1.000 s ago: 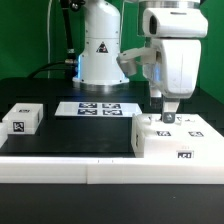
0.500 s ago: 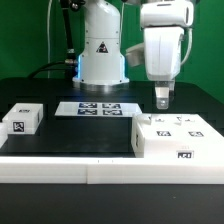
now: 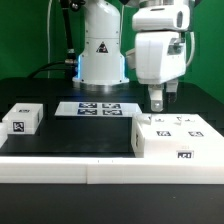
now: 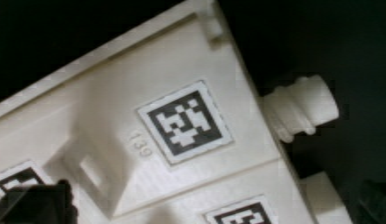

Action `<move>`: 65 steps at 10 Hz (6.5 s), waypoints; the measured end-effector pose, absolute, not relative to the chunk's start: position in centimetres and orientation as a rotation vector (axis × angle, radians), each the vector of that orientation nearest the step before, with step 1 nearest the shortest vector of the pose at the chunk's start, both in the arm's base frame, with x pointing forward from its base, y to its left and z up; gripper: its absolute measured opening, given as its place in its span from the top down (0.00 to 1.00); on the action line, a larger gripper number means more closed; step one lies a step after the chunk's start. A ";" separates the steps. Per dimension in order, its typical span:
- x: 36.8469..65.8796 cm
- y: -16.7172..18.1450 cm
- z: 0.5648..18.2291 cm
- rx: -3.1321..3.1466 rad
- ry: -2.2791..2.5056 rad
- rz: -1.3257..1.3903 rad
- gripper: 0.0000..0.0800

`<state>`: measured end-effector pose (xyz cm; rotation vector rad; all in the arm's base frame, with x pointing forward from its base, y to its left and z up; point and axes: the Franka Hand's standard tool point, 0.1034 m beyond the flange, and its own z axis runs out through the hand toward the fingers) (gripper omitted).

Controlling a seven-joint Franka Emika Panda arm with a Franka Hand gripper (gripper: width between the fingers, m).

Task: Assemble cabinet

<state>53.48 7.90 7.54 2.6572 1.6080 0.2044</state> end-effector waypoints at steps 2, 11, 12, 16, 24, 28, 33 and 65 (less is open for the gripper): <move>53.1 7.4 7.3 2.855 1.288 0.256 0.00; 50.6 8.8 6.3 3.261 -0.364 0.211 0.00; 50.2 9.1 5.8 3.260 -0.345 0.206 0.00; 48.4 11.0 4.4 3.254 -0.258 0.209 0.00; 48.0 8.7 1.5 3.231 -0.171 0.195 0.00; 48.0 8.9 1.5 3.233 -0.166 0.193 0.00; 47.9 8.9 0.7 3.157 -0.107 0.200 0.00; 50.5 8.0 5.6 3.180 0.021 0.119 1.00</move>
Offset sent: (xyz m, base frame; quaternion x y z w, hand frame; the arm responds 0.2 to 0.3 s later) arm -0.0249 -0.0157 -0.0041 -0.0502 0.0028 0.4128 0.9094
